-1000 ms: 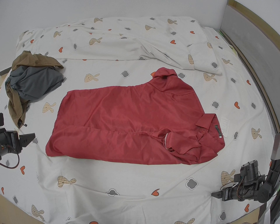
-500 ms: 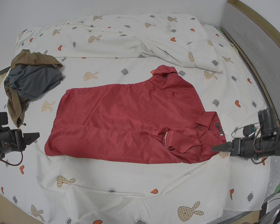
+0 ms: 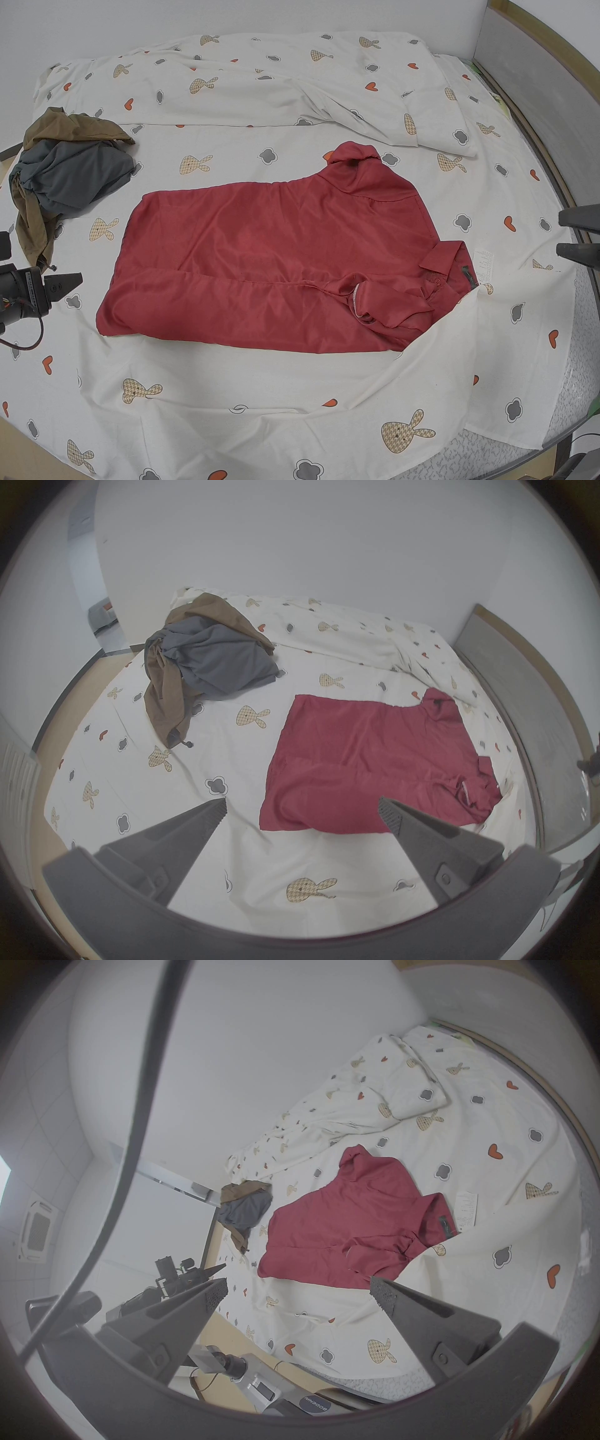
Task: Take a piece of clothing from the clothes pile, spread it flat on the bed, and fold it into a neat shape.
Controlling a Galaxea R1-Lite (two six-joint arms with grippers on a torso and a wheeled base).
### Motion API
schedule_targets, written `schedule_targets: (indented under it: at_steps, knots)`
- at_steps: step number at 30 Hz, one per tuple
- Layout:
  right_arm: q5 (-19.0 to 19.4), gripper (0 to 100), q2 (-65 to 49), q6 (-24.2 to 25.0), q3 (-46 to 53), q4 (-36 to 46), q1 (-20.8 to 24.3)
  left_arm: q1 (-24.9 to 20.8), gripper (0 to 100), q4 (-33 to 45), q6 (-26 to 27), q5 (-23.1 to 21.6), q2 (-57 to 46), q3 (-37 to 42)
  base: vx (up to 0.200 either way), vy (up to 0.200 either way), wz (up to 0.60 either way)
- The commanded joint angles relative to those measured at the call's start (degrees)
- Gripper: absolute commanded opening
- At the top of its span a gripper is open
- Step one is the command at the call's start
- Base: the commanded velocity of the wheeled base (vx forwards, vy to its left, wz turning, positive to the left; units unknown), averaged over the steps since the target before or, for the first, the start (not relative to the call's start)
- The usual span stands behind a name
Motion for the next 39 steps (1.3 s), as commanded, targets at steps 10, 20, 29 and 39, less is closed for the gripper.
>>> schedule_targets:
  at_steps: [10,20,29,39]
  knots:
    - [-2.7,100,-2.2,0.7,9.4,-18.9,-2.8,-0.1,100,13.4,-16.9,0.1,1.0,-14.5,0.0,0.0,0.0]
    - [-2.8,100,-1.1,9.3,9.6,-21.8,-3.8,0.0,100,29.8,-27.9,0.6,4.1,-29.0,0.0,0.0,0.0]
    - [-2.9,100,14.6,-4.7,20.2,-9.3,-10.3,0.2,100,32.0,-29.8,0.7,6.4,-30.6,0.0,0.0,0.0]
    - [-2.9,100,18.5,-13.7,26.7,-8.7,-20.2,0.2,100,32.0,-28.2,0.7,6.7,-30.3,0.0,0.0,0.0]
